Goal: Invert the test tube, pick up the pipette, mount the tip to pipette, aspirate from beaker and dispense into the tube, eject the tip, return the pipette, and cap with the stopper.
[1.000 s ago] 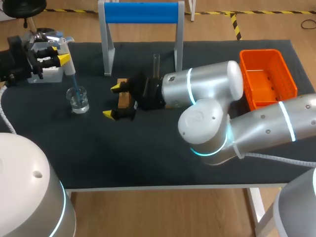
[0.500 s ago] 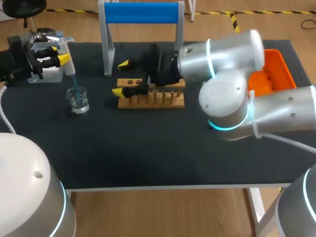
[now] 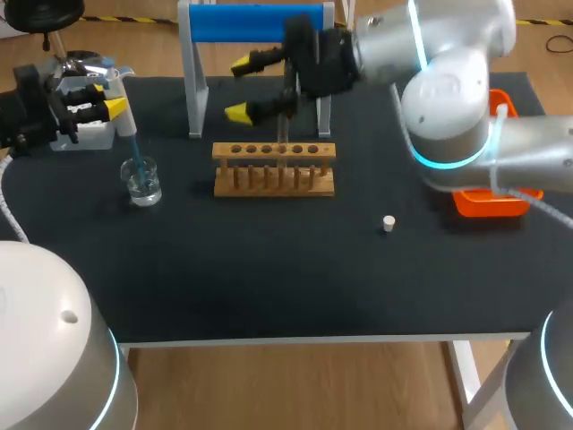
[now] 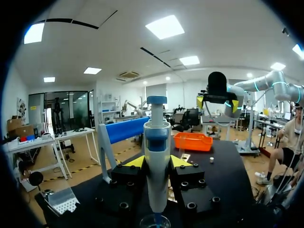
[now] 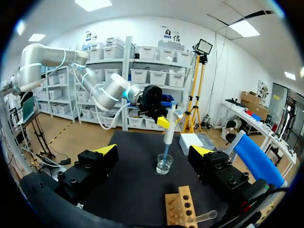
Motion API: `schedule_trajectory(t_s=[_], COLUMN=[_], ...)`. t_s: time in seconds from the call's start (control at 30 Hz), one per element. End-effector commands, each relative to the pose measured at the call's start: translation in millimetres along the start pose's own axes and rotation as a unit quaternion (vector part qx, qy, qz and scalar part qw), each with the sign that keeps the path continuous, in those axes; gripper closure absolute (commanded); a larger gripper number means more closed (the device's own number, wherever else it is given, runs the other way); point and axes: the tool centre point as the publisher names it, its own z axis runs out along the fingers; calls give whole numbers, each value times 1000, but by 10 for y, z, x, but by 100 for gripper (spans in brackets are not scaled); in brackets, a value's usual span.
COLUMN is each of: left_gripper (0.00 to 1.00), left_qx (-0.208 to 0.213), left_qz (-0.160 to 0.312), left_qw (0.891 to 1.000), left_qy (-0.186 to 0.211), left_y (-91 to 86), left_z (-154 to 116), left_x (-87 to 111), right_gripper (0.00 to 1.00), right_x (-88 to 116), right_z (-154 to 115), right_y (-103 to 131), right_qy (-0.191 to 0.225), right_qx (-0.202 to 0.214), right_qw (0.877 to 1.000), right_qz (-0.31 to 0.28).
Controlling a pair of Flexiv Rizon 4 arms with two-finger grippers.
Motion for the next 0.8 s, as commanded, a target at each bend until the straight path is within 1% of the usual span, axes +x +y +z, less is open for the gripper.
schedule_trajectory(t_s=[0.03, 0.2, 0.33, 0.37, 0.4, 0.43, 0.47, 0.53, 0.6, 0.67, 0.8], left_gripper=[100, 100, 100, 100, 100, 100, 100, 100, 100, 100, 100], left_qx=[1, 1, 1, 1, 1, 1, 1, 1, 1, 1, 1], left_qz=[1, 1, 1, 1, 1, 1, 1, 1, 1, 1, 1], left_qw=[1000, 1000, 1000, 1000, 1000, 1000, 1000, 1000, 1000, 1000, 1000], left_qy=[0, 0, 0, 0, 0, 0, 0, 0, 0, 0, 0], left_y=[5, 5, 5, 5, 5, 5, 5, 5, 5, 5, 5], left_z=[-1, -1, -1, -1, -1, -1, -1, -1, -1, -1, -1], left_x=[-1, -1, -1, -1, -1, -1, -1, -1, -1, -1, -1], right_gripper=[0, 0, 0, 2, 23, 40, 52, 60, 83, 100, 100], right_x=[-142, -279, -409, -439, -469, -503, -534, -592, -639, -676, -736], right_z=[3, 144, 236, 257, 279, 308, 335, 394, 446, 494, 590], right_y=[110, 237, 335, 362, 385, 408, 427, 468, 514, 554, 636], right_qy=[136, 150, 154, 156, 156, 154, 153, 153, 152, 152, 156], right_qx=[7, 3, -12, -18, -19, -19, -23, -27, -34, -36, -46], right_qw=[991, 989, 988, 988, 988, 988, 988, 988, 988, 988, 987], right_qz=[-1, -11, -11, -11, -11, -13, -13, -14, -15, -16, -21])
